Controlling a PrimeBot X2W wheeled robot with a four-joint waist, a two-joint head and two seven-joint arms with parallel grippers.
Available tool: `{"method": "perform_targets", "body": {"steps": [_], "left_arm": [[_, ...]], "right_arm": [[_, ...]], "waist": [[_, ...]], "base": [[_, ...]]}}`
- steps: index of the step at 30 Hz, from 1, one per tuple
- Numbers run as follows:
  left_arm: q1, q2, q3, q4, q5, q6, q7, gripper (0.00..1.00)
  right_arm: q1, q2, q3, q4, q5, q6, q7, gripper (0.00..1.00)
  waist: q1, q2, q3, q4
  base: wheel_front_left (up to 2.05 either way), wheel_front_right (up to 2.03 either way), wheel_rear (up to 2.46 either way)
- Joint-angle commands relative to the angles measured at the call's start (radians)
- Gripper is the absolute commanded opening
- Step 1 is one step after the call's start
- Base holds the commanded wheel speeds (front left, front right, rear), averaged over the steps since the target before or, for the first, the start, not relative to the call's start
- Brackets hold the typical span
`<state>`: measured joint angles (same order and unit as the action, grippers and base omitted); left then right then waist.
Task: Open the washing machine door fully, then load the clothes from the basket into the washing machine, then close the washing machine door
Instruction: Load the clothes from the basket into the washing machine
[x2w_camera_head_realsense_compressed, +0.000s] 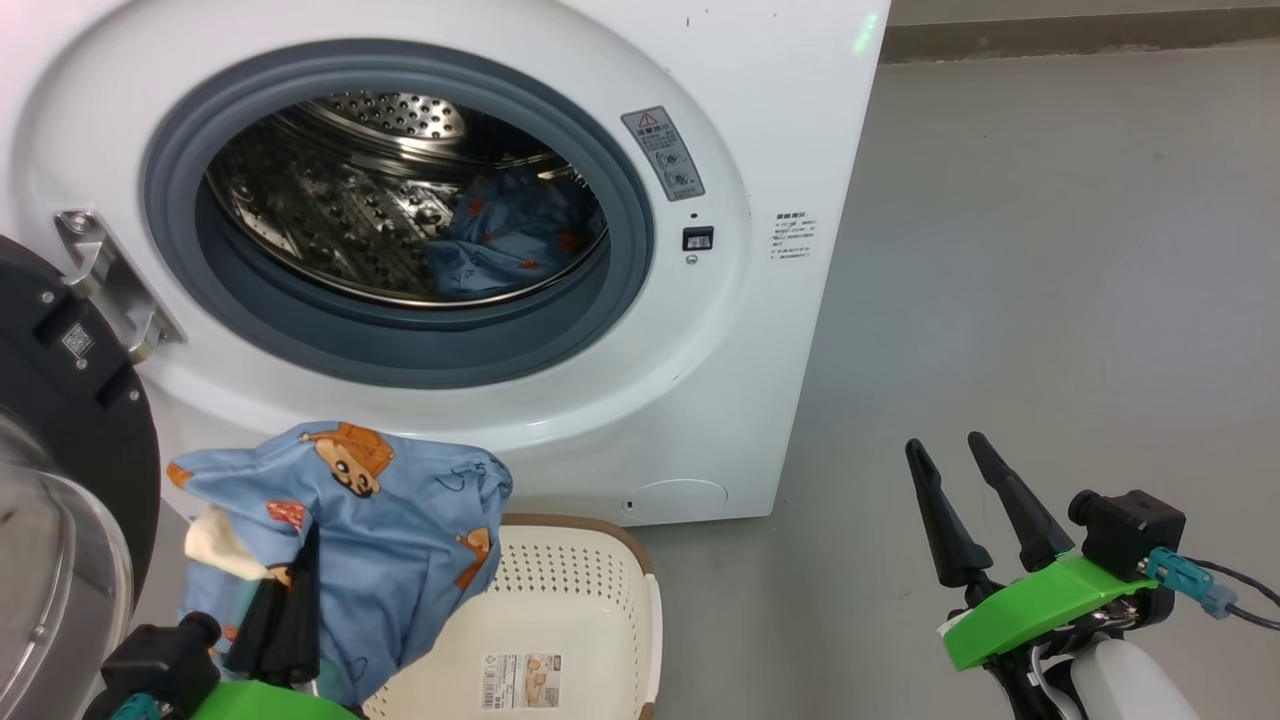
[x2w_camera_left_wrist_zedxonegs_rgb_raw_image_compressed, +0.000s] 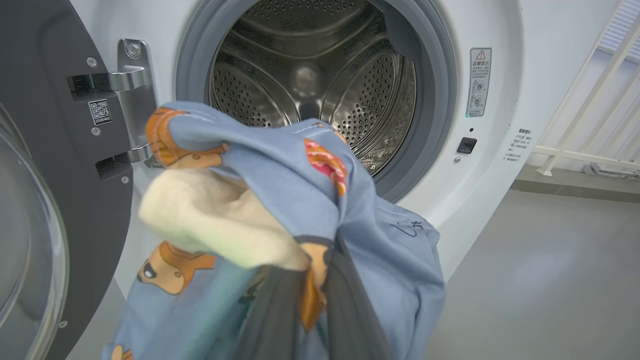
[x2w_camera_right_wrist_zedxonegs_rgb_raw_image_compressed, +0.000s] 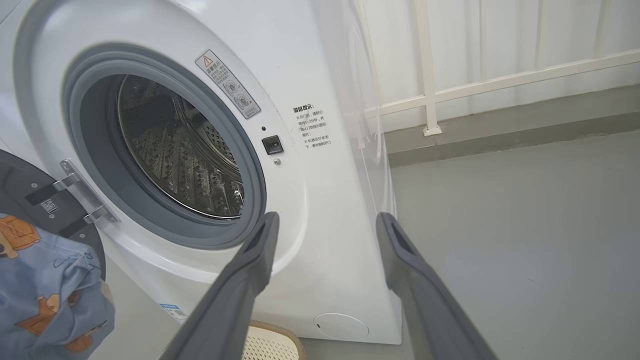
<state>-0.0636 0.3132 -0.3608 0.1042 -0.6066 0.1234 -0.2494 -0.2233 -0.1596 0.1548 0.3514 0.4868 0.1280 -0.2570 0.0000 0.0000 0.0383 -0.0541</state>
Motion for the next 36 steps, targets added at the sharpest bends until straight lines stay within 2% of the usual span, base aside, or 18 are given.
{"method": "perform_targets", "body": {"steps": [1,26,36], "left_arm": [[-0.019,0.019,0.044,-0.031,0.012,0.007,-0.012,0.00],[-0.037,-0.023,0.083,-0.010,0.044,-0.036,-0.012,0.00],[-0.135,-0.016,0.069,0.000,0.069,-0.055,-0.003,0.00]], "right_arm": [[0.005,-0.009,0.025,-0.021,-0.003,0.003,-0.005,1.00],[-0.014,-0.017,0.006,-0.034,-0.053,0.003,-0.005,1.00],[-0.021,-0.012,0.010,-0.041,-0.055,0.003,-0.005,1.00]], "waist": [[0.0000,0.0000,0.001,0.000],[0.0000,0.0000,0.025,-0.011],[0.0000,0.0000,0.050,-0.023]], "base": [[0.00,0.00,0.00],[0.00,0.00,0.00],[0.00,0.00,0.00]]}}
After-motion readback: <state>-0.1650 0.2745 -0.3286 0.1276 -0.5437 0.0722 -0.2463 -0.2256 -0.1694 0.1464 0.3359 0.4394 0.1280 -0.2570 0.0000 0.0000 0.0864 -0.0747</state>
